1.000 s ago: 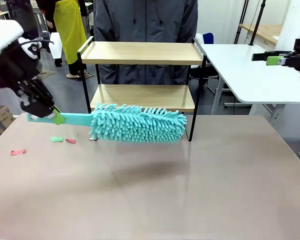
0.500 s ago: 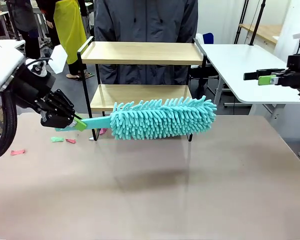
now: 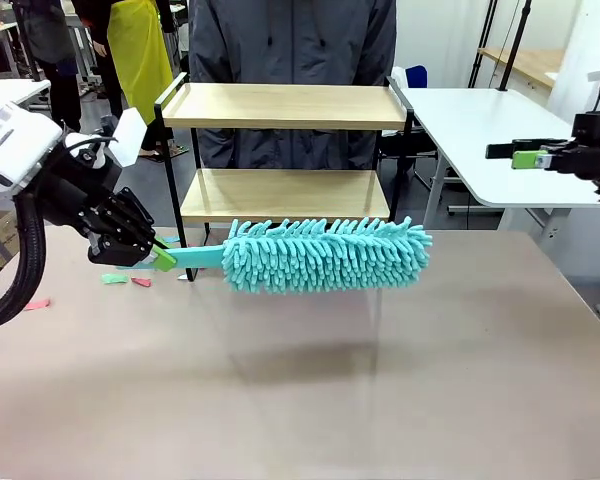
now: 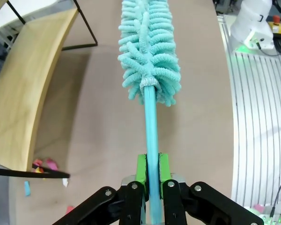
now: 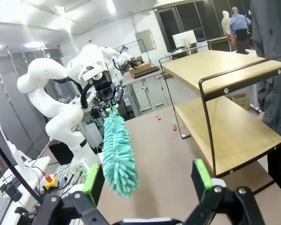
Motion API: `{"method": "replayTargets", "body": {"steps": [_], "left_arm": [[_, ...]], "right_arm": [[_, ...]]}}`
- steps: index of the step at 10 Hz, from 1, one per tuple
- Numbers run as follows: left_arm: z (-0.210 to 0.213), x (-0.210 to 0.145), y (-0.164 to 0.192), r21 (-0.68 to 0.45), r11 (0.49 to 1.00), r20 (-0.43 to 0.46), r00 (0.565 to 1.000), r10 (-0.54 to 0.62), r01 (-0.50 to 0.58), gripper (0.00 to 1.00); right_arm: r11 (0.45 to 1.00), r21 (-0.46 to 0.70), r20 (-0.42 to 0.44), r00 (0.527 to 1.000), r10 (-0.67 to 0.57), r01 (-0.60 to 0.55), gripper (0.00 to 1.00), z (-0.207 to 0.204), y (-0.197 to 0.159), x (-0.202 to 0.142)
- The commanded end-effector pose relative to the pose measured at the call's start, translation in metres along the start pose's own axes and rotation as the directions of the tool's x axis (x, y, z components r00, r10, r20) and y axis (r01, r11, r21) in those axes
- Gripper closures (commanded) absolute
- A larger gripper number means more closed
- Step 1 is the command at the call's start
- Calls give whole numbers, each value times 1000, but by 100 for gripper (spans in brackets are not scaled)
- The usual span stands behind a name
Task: Clean the shelf.
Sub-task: Hand the Duster back to the human.
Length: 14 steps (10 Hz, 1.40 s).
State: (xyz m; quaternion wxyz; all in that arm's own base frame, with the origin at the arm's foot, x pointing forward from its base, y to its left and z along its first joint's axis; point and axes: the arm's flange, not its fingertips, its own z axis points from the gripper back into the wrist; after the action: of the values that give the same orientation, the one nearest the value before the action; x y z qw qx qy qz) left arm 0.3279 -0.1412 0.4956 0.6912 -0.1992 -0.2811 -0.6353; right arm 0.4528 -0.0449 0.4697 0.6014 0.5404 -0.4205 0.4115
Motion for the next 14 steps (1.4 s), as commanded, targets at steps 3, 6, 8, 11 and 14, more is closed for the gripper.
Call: {"method": "replayTargets", "body": {"steps": [3,6,8,11,14], "left_arm": [[4,0,0,-5,1000,33,999,0,0,87],[4,0,0,-5,1000,33,999,0,0,87],[4,0,0,-5,1000,33,999,0,0,87],[4,0,0,-5,1000,33,999,0,0,87],[4,0,0,-5,1000,33,999,0,0,87]], "right_arm": [[999,20,-37,998,43,-42,0,-21,5,3],[982,87,-5,986,168,-167,0,-75,-6,-24],[965,61,48,966,252,-255,0,-100,-5,-54],[964,52,150,957,250,-260,0,-101,14,-76],[988,80,96,988,125,-133,0,-99,32,-67]]}}
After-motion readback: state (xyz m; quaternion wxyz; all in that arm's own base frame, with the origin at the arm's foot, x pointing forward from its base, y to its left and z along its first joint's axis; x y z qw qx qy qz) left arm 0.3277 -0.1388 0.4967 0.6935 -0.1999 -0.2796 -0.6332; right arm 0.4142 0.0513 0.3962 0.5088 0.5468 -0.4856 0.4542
